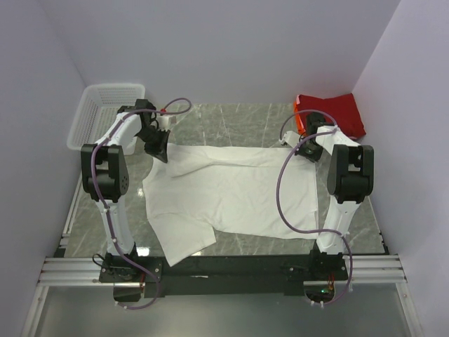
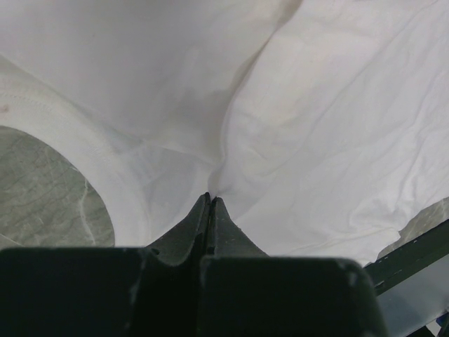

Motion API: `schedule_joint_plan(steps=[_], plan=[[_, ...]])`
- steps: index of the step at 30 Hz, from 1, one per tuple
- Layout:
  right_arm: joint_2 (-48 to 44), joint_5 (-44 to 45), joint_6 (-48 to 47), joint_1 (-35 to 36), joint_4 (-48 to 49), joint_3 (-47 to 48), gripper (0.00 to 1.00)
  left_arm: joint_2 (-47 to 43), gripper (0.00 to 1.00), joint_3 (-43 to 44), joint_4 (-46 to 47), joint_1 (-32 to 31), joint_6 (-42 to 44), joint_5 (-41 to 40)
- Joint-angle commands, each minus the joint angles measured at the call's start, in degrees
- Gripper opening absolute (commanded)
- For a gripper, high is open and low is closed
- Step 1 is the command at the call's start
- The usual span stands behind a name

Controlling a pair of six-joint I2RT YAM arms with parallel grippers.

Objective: Fold and stack the t-shirts
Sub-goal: Fold the tshirt

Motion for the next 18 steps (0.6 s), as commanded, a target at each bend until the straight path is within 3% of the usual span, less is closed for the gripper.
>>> schedule_joint_plan(steps=[1,18], plan=[[-1.42,0.15,0.41,0.35,0.22,1.74,0.02,-1.34,0.01,2.72,-1.27,0.91,-0.34,0.9],[-4.66,-2.57,1.81,-0.79,-11.99,8.07,0.0,-9.42,0.01,11.07,-9.26,2.23,7.3,-0.77]])
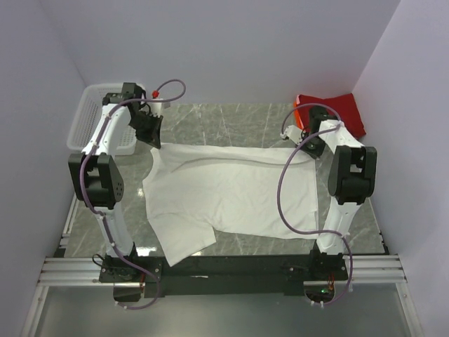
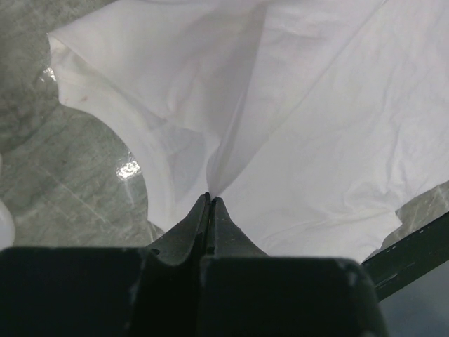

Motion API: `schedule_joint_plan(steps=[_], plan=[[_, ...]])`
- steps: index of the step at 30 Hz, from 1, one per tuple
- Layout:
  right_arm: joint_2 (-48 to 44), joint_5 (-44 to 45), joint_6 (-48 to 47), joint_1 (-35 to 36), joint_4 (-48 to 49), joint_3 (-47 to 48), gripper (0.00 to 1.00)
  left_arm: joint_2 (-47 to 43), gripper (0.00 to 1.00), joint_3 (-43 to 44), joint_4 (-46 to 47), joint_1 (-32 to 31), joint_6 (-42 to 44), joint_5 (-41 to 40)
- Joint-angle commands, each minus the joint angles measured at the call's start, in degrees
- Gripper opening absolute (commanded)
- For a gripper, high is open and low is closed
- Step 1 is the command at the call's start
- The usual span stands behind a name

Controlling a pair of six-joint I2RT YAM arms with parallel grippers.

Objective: Fold and stack the t-shirts
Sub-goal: Fold the tshirt

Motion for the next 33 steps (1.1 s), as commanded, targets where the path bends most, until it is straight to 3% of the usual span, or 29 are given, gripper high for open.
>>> schedule_joint_plan(steps=[1,10,20,33], plan=[[-4.25,-1.55,0.85,-0.55,-4.48,2.61,0.0,-3.98,0.0,3.69,-4.11,0.86,4.54,-0.73],[-7.42,-2.87,1.47,-0.9,-7.64,2.52,0.0,-8.46,0.0,8.18,-6.14,0.94,9.3,-3.01],[-9.62,-2.78,1.47,-0.99,-8.44,0.33,0.0,-14.26,0.0,5.63,-7.28,0.86,14.4,-5.12],[-8.3,-2.61,2.35,-0.82,-10.46,-3.71,0.0,-20.86,0.0,-17.02,0.8,-2.13,15.81,-10.3]])
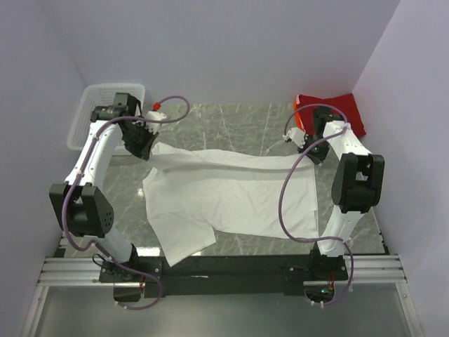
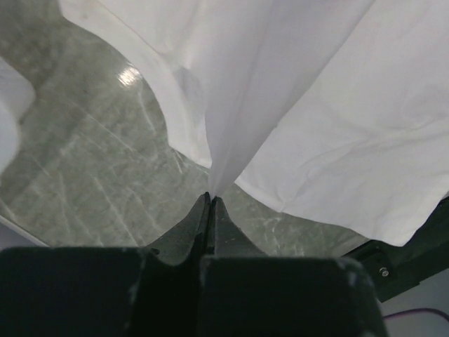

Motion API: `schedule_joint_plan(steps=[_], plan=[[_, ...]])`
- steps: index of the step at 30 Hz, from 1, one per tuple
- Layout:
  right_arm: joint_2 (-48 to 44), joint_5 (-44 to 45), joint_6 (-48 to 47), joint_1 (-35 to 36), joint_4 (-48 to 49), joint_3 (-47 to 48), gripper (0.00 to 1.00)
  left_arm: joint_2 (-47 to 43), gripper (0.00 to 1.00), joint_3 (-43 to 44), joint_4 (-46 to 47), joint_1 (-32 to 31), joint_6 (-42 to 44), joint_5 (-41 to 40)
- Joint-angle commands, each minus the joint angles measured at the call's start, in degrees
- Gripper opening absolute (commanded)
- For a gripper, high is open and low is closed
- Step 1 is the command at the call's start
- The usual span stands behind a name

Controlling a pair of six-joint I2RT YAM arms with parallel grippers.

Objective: Fold and stack the t-shirts
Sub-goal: Fold the tshirt

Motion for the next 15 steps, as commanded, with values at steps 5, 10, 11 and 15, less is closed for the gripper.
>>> schedule_joint_plan(steps=[5,10,11,15], plan=[[-1.17,0.3,0.97,-0.07,-1.47,-6.13,0.0,-1.45,0.0,-11.16,7.0,-2.18,0.26,-3.31],[-1.0,-0.75,1.94,-0.16,-2.87,-6.94,0.32,0.13,0.27,-13.47,6.57,-2.01,2.1,-2.27],[-0.39,-1.45,2.64,-0.59,-4.79,-4.59,0.39,0.92,0.44,-11.9,6.13,-1.31,2.37,-0.26],[3.03,-5.05,6.67,-2.0,-9.02,6.13,0.58,6.09,0.54,-2.59,5.95,0.54,-1.56,3.01]])
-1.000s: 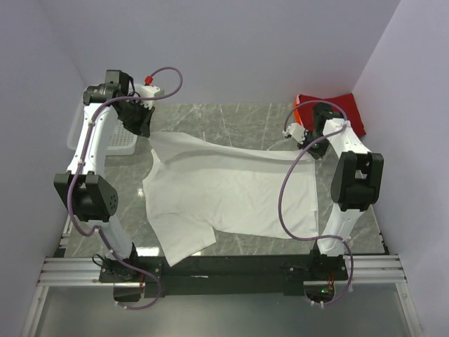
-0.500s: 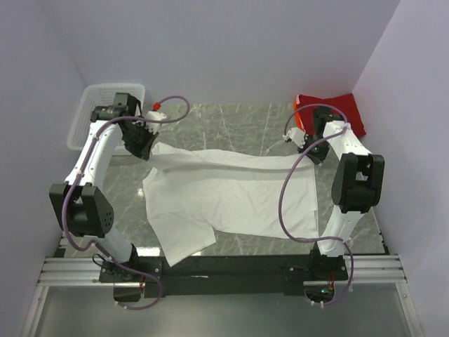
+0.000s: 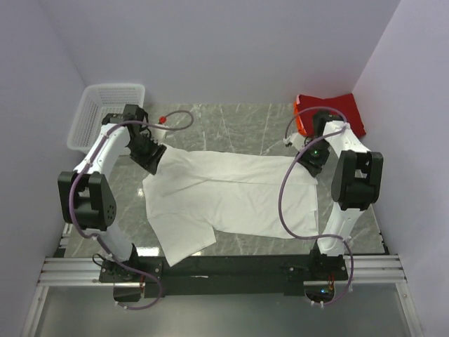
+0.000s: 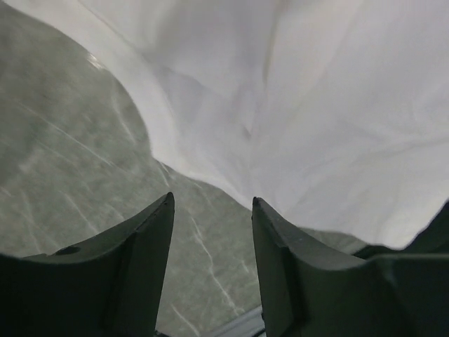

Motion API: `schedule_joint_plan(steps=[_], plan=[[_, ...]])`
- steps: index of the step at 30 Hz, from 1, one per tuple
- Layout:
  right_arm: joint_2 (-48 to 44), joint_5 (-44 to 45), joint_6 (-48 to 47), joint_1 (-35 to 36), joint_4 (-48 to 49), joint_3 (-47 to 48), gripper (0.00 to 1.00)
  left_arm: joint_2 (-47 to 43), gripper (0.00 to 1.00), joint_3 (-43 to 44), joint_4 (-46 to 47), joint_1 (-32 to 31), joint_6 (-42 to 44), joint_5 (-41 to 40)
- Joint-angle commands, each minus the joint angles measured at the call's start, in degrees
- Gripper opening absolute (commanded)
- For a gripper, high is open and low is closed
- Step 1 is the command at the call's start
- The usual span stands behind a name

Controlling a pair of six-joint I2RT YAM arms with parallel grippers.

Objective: Fold and stack the t-shirts
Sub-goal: Fold the tshirt

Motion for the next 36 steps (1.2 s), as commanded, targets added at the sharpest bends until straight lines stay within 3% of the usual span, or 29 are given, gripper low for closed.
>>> schedule_joint_plan(steps=[1,5,12,17,26,36], plan=[[3.38,-4.75,4.78,-1.5,-3.89,12.39,0.58,4.51,0.54,9.9,3.41,1.78,-3.94,4.12],[8.31,-6.87,12.86,-0.36,-3.55,21.13,0.58,15.21,0.5,22.27,7.98,1.88,-16.05,2.55],[12.28,-3.72,15.69,3.33,0.93,20.88,0.54,28.68,0.39,36.11,9.75,1.79,-21.53,-1.23],[12.98,-0.46,14.38,3.33,5.94,16.66,0.54,31.15,0.38,36.82,10.45,1.79,-15.66,-4.74],[17.2,3.32,12.7,3.33,7.7,17.62,0.55,33.78,0.38,37.52,8.53,1.79,-5.98,-7.38],[18.52,4.99,13.32,3.33,10.78,16.74,0.53,36.42,0.41,36.47,8.61,0.47,-5.18,-6.42]])
